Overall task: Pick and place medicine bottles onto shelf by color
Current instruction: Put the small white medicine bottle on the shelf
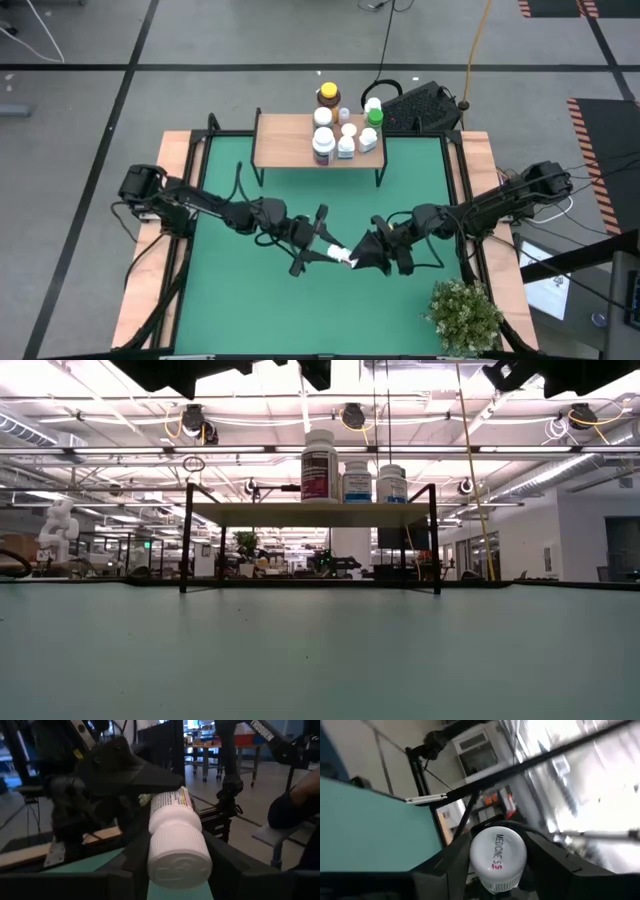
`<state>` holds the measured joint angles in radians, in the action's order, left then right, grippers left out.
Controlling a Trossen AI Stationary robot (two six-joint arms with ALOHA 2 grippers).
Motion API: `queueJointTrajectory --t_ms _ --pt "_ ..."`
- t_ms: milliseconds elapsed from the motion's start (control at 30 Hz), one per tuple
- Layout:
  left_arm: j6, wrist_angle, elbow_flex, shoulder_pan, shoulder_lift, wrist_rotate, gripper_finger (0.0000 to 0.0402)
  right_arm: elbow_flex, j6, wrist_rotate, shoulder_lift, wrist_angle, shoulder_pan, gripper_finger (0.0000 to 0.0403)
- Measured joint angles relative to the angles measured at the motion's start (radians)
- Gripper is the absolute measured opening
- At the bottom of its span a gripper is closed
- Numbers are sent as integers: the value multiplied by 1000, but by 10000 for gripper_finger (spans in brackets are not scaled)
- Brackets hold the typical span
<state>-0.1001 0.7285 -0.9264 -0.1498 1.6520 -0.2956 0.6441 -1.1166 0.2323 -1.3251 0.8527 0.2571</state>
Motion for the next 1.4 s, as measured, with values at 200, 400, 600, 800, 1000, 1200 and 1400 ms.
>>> queueJointTrajectory --t_ms 200,400,600,800,1000,1200,1400 --pt "55 -187 0 54 -56 54 151 -1 274 -268 5 -7 -22 209" --pt "76 -559 3 84 -204 292 145 4 443 -429 52 -75 -52 236" --pt "120 -790 2 82 -326 471 160 2 663 -426 177 -213 -92 231" --pt "244 -1056 -53 111 -446 556 144 2 922 -422 333 -380 -124 222" --pt "330 -1591 -345 244 -380 568 153 2 1002 -419 406 -473 -133 221" --pt "236 -1896 -618 412 -202 522 149 2 1003 -419 405 -503 -132 221" --pt "197 -2162 -881 579 27 348 162 2 1002 -419 405 -507 -132 221"
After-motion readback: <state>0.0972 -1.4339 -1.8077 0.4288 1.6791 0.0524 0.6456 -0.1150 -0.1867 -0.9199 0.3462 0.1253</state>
